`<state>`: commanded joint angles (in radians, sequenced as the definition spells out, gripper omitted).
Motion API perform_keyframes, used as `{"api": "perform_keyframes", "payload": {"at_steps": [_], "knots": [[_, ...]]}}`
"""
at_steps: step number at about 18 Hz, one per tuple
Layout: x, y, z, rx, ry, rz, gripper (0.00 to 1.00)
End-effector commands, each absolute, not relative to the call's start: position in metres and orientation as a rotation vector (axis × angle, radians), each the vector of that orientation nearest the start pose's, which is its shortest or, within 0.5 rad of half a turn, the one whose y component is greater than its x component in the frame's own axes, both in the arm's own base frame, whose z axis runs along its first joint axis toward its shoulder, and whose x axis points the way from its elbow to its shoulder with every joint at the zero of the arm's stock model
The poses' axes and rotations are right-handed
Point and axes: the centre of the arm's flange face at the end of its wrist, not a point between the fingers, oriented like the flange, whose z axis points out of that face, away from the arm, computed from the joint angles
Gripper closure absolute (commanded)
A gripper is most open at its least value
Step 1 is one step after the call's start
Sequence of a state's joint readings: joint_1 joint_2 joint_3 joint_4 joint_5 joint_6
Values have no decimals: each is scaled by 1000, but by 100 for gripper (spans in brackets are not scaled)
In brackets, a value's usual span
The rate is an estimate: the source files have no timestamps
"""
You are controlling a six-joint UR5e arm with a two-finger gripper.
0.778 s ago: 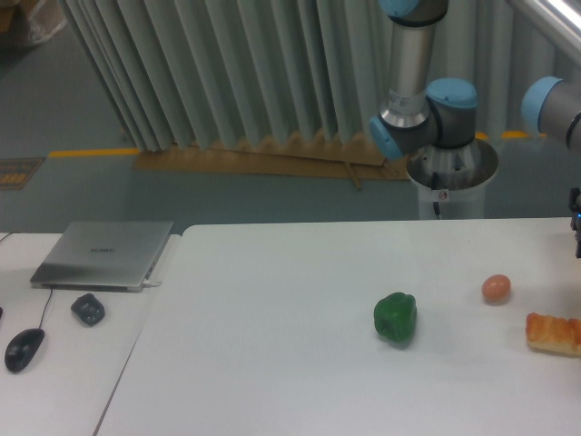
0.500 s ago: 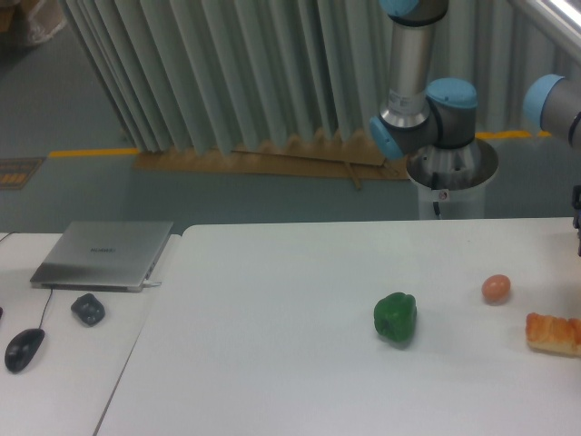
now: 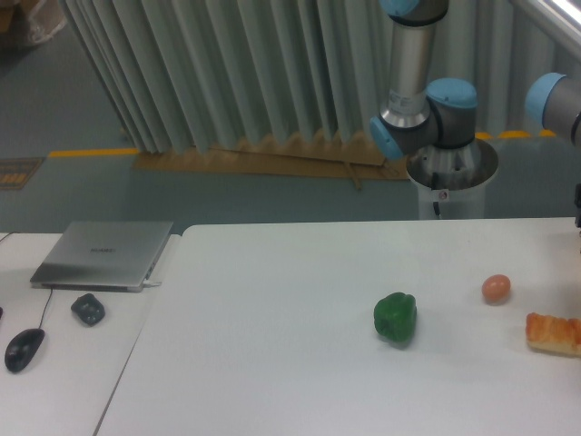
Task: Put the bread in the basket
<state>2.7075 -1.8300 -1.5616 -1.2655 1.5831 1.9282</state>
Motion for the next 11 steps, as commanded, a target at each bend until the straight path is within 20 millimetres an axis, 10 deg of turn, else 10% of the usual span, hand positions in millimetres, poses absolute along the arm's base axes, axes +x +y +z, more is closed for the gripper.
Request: {"api": "perform_keyframes", "payload": {"at_steps": [11], "knots": [[-483, 376, 389, -2875, 1213, 152, 0]]}}
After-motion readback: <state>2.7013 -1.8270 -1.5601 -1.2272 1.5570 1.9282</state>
